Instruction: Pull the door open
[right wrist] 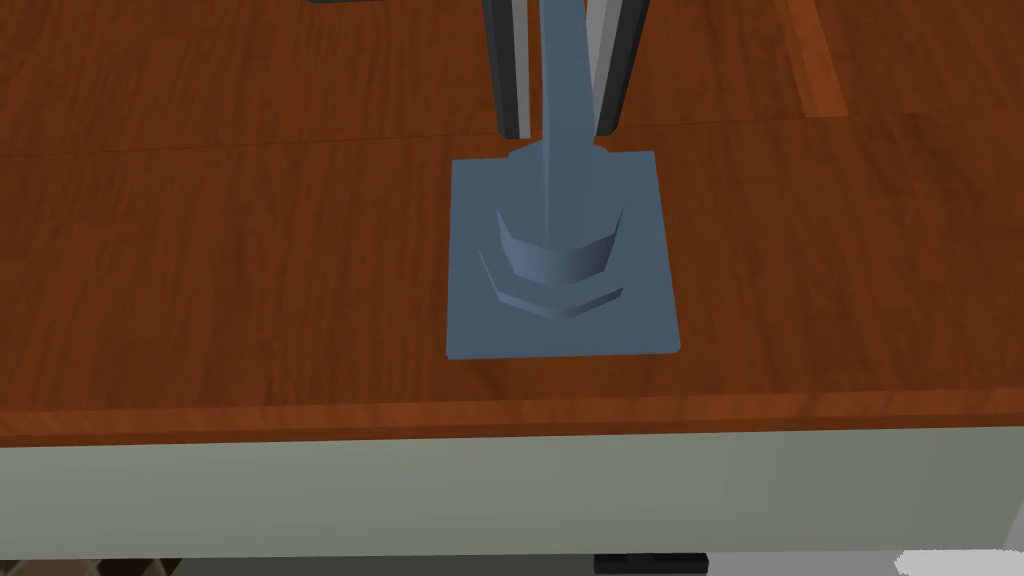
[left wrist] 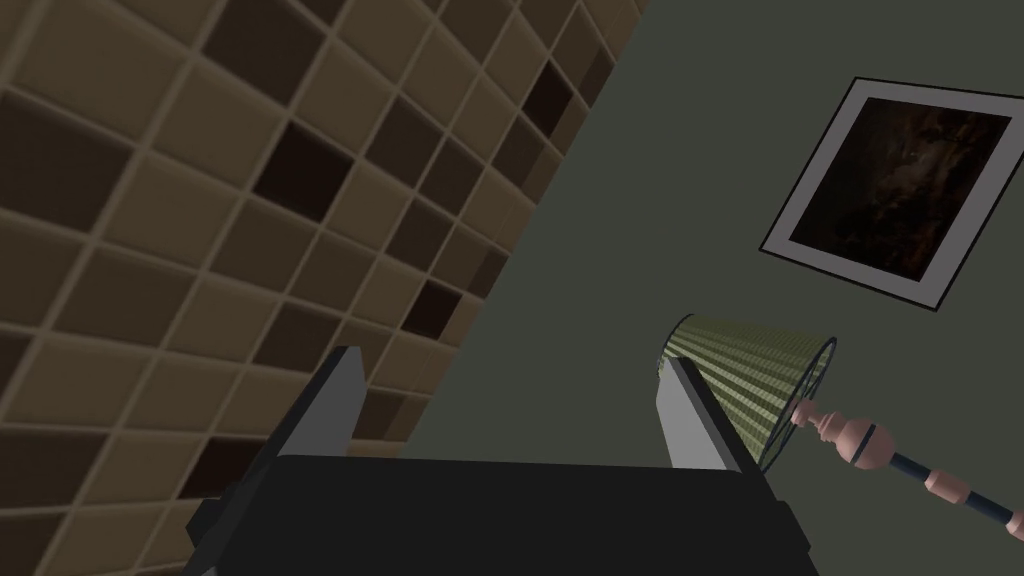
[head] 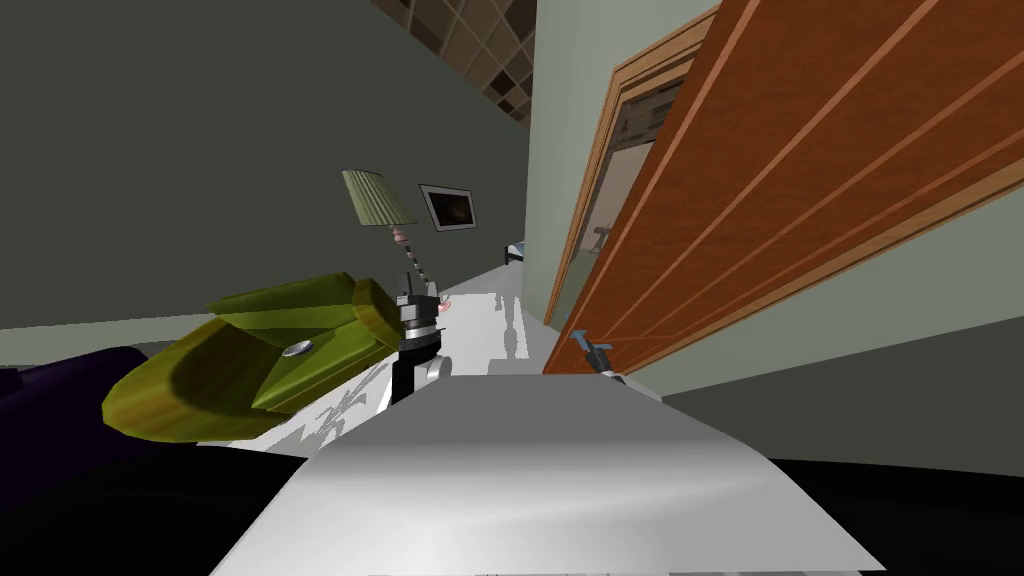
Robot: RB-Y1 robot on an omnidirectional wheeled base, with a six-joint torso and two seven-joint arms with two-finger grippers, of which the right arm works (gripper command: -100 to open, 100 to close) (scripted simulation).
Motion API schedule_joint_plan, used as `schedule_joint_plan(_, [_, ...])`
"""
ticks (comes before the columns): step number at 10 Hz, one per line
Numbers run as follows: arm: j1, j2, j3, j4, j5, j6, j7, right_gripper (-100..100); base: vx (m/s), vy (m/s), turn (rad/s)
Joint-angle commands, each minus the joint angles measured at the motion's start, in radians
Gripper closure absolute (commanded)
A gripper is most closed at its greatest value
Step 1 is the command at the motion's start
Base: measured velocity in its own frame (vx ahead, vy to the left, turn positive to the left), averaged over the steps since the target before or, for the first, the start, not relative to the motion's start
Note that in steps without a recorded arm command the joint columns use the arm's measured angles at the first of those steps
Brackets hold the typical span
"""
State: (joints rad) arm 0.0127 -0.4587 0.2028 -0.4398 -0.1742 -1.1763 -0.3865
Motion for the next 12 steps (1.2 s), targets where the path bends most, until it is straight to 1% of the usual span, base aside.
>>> schedule_joint_plan(1, [-0.027,0.008,0.016,0.008,-0.017,0.02,0.011,100,-0.169,-0.049,0.121])
schedule_joint_plan(2, [-0.044,0.012,0.024,0.014,-0.027,0.032,0.018,100,-0.215,-0.101,0.183])
schedule_joint_plan(3, [-0.044,0.012,0.024,0.014,-0.027,0.032,0.018,100,-0.147,-0.066,0.074])
schedule_joint_plan(4, [-0.06,0.015,0.031,0.019,-0.036,0.043,0.024,100,-0.136,-0.048,0.05])
schedule_joint_plan(5, [-0.06,0.015,0.031,0.016,-0.036,0.043,0.024,100,-0.1,-0.032,0.031])
schedule_joint_plan(6, [-0.068,0.017,0.035,0.022,-0.04,0.049,0.027,100,-0.073,-0.014,0.038])
schedule_joint_plan(7, [-0.091,0.022,0.045,0.029,-0.053,0.064,0.036,100,-0.155,-0.06,0.096])
schedule_joint_plan(8, [-0.098,0.024,0.049,0.031,-0.057,0.069,0.038,100,-0.188,-0.071,0.112])
schedule_joint_plan(9, [-0.098,0.024,0.049,0.031,-0.057,0.069,0.038,100,-0.103,-0.042,0.036])
schedule_joint_plan(10, [-0.122,0.03,0.06,0.039,-0.071,0.086,0.048,100,-0.137,-0.066,0.088])
schedule_joint_plan(12, [-0.143,0.035,0.07,0.046,-0.083,0.101,0.056,100,-0.19,-0.092,0.097])
